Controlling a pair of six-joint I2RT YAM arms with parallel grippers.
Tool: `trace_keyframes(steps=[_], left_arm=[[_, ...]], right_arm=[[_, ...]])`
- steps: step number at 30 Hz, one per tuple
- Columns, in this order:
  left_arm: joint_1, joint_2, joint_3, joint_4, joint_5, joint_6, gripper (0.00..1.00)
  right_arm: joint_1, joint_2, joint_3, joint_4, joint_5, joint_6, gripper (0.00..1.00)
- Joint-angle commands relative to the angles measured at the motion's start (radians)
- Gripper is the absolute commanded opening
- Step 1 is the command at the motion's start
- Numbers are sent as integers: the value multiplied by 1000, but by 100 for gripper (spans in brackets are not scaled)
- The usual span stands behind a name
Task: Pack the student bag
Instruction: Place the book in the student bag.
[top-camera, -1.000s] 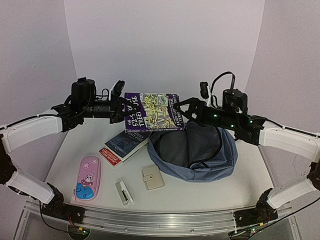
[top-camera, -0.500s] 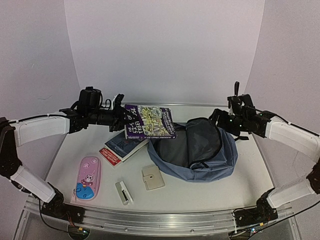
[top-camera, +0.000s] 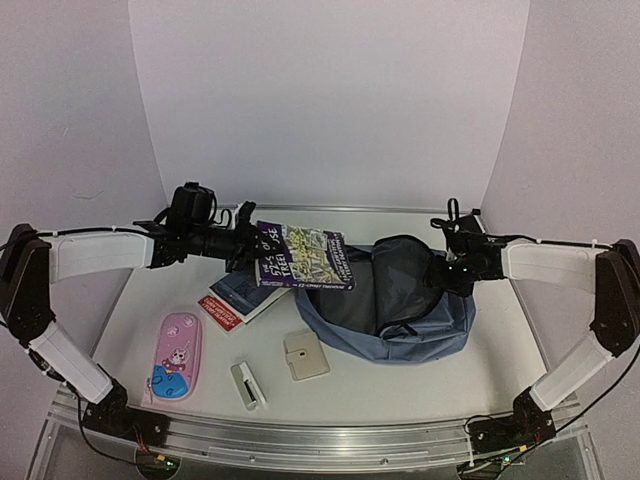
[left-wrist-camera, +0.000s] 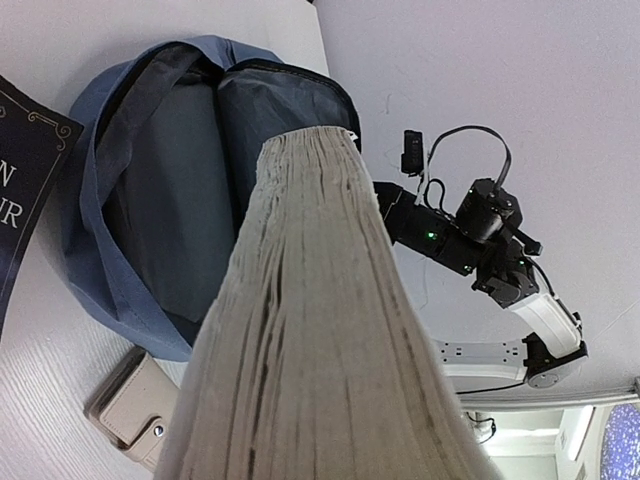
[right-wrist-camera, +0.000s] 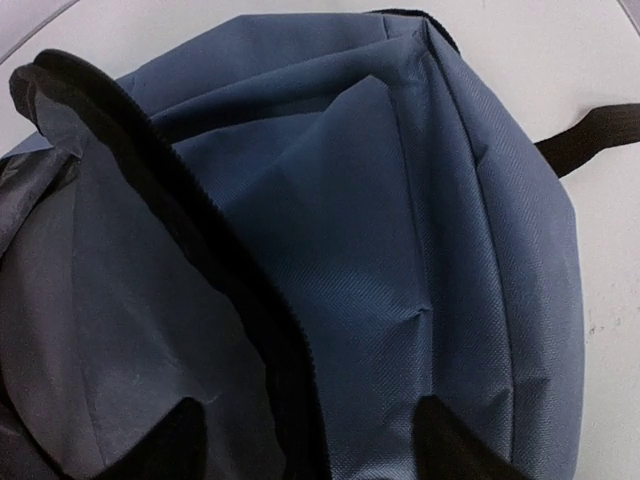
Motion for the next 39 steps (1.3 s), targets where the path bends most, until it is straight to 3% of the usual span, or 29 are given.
trace_keyframes(steps=[1,3,6,13,23,39], left_arm=[[5,51,37,126,54,-21,0],[5,89,53,137,59,-26,0],[3,145,83,144,55,-47,0],[-21,272,174,172,66,-64,0],[-104,453,320,295,83,-145,0],[-168,695,593,272,100,-178,0]], right_arm=[[4,1,22,48,-14,-18,36],[4,-25,24,46,-4,-12,18],[4,-91,31,37,4,-10,1],[4,-241,111,-27,-23,-10,0],[4,-270,175,-57,-84,-1,0],[4,-303,221,6,-284,20,0]])
